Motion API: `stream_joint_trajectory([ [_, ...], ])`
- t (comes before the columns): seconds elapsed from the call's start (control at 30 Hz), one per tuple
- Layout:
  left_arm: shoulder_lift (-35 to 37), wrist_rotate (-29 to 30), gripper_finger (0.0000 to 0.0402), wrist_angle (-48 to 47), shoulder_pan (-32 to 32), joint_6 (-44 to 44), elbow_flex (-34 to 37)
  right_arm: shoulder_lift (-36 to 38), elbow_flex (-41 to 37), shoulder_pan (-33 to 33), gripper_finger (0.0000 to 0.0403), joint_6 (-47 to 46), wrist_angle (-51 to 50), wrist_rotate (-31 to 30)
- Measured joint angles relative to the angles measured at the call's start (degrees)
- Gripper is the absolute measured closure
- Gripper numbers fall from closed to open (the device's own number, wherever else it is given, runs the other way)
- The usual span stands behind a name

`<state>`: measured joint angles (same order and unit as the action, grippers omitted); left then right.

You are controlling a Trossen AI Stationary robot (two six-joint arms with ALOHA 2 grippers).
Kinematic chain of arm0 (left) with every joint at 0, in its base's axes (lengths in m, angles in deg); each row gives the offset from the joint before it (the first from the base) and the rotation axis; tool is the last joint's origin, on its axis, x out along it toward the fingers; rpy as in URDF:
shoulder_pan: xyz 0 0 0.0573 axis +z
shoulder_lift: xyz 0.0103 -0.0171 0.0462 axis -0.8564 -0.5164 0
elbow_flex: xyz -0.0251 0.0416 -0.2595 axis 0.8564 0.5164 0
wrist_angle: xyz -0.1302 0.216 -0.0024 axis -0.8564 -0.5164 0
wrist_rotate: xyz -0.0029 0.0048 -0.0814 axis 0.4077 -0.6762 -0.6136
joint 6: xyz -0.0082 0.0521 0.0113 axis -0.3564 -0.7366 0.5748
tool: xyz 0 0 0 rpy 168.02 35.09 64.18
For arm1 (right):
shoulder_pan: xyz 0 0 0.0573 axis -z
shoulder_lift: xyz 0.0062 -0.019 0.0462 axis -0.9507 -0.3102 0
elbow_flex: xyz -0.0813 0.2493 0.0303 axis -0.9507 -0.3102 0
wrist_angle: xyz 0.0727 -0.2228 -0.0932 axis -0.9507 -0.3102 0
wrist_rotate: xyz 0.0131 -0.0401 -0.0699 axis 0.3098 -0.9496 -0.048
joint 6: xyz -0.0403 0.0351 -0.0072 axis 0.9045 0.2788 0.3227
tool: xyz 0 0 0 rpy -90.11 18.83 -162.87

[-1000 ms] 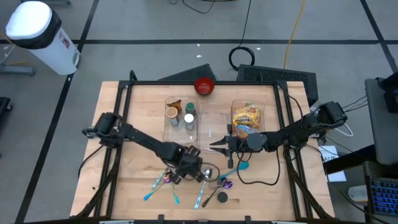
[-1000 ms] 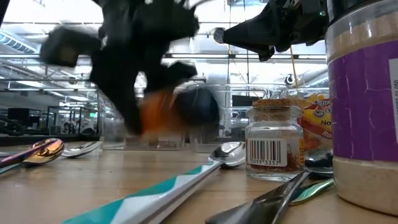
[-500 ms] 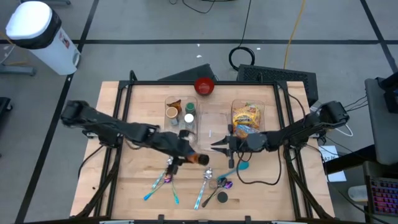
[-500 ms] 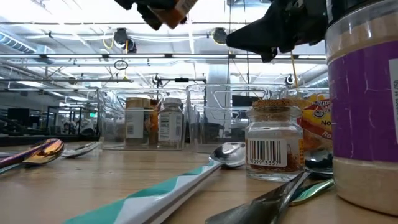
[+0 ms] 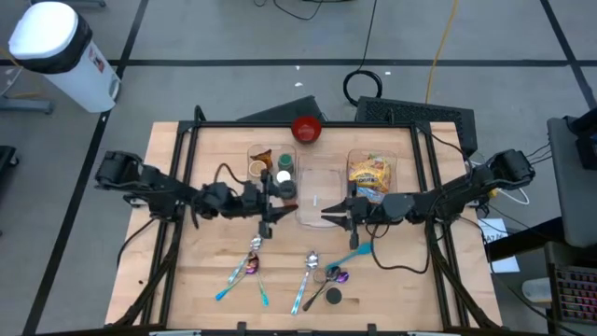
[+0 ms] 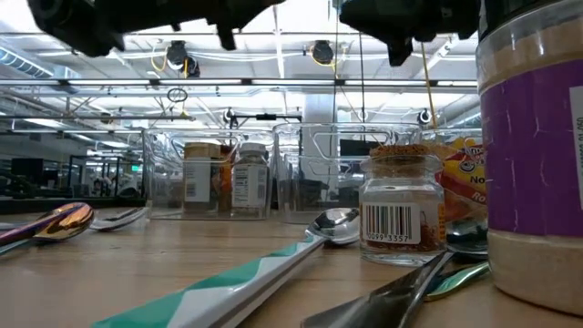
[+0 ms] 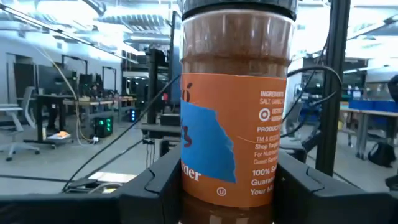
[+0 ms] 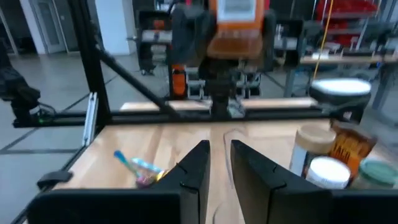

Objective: Pick & Place Food Item
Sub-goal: Put the orange seasoning bottle into the left transparent bin

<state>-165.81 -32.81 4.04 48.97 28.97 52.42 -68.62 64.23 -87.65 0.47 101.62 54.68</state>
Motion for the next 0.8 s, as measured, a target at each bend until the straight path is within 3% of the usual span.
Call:
stream_joint_trajectory([
  [0.2,-5.62,-1.87,0.0226,-5.14,-0.38,-3.59,-6.19,0.04,0.0,0.29,0.0344,-1.32,4.48,0.09],
  [0.53,-12.43,-2.03,0.0218,-4.7,-0.34,-4.17,-11.6,0.09,-0.09,0.41,0.0339,5.52,4.01,0.18],
  [0.63,-12.53,-2.25,0.0221,-4.94,-0.3,-4.18,-11.73,0.12,-0.09,0.41,0.0312,7.46,3.79,0.12],
  [0.8,-12.46,-2.76,0.0221,-5.26,-0.58,-5.21,-11.73,1.09,-0.09,0.1,0.0217,8.63,2.57,-2.51],
])
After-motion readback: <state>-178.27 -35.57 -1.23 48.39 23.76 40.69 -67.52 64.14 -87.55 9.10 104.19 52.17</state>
